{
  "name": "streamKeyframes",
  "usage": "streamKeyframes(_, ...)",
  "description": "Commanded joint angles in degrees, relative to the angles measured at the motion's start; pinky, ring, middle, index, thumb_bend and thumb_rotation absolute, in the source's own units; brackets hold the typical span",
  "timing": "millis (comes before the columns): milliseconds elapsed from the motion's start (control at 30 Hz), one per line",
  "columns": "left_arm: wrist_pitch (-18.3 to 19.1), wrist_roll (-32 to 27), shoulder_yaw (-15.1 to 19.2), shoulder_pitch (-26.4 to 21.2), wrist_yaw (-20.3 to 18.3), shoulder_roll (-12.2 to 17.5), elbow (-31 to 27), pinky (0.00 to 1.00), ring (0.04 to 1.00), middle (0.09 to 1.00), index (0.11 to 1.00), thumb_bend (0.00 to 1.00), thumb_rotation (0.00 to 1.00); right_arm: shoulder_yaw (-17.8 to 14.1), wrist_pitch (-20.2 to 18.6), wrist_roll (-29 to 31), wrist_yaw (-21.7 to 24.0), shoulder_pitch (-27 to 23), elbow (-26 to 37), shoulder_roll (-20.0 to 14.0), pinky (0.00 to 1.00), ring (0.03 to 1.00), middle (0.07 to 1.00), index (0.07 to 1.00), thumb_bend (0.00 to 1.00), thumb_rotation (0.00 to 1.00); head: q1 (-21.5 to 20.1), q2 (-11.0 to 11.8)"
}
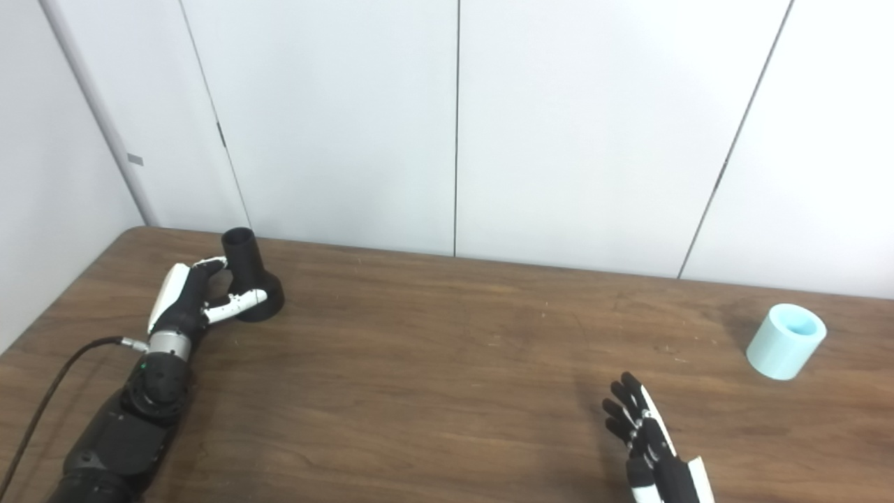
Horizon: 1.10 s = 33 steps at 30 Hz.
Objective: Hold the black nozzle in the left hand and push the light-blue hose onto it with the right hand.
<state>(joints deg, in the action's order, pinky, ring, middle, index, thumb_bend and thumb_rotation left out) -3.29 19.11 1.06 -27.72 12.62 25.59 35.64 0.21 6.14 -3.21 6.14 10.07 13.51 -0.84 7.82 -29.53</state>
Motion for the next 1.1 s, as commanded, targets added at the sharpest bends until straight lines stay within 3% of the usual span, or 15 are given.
streamKeyframes(0, -0.6, 0.1, -0.4, -1.1, -0.6, 1.2, -0.3, 1.00, 0.994, 0.840, 0.489, 0.41, 0.38, 0.7, 0.3, 0.4, -0.8, 4.6, 0.3, 0.4, 0.87, 0.895, 0.933, 0.958, 0.67, 0.96, 0.0, -0.1)
streamKeyframes(200, -2.1, -0.3, -1.1, -0.2, -0.6, 0.5, -0.2, 1.00, 0.932, 0.836, 0.509, 0.40, 0.37, 0.8, -0.2, 0.2, -0.9, 4.6, 0.6, 0.6, 0.87, 0.895, 0.933, 0.957, 0.68, 0.95, -0.3, -0.4)
streamKeyframes(433, -2.3, -0.4, -4.4, 4.1, -2.8, -2.9, -4.6, 1.00, 0.944, 0.836, 0.504, 0.40, 0.31, 0.8, -1.0, 0.4, -0.9, 4.5, 0.9, 0.6, 0.87, 0.890, 0.934, 0.958, 0.68, 0.95, -0.4, -0.8)
streamKeyframes(700, -1.3, 0.8, -10.2, 8.3, -7.1, -6.7, -9.2, 1.00, 0.964, 0.833, 0.491, 0.44, 0.43, 1.1, -2.3, 0.2, -1.0, 4.6, 2.1, 1.0, 0.87, 0.885, 0.932, 0.957, 0.68, 0.94, -1.0, -1.6)
streamKeyframes(1067, -1.6, 2.9, -17.8, 12.5, -11.8, -9.4, -14.3, 1.00, 0.965, 0.827, 0.476, 0.44, 0.39, 3.3, -4.9, -1.5, -2.9, 4.5, 4.3, 2.0, 0.86, 0.868, 0.923, 0.944, 0.70, 0.92, -5.9, -3.6)
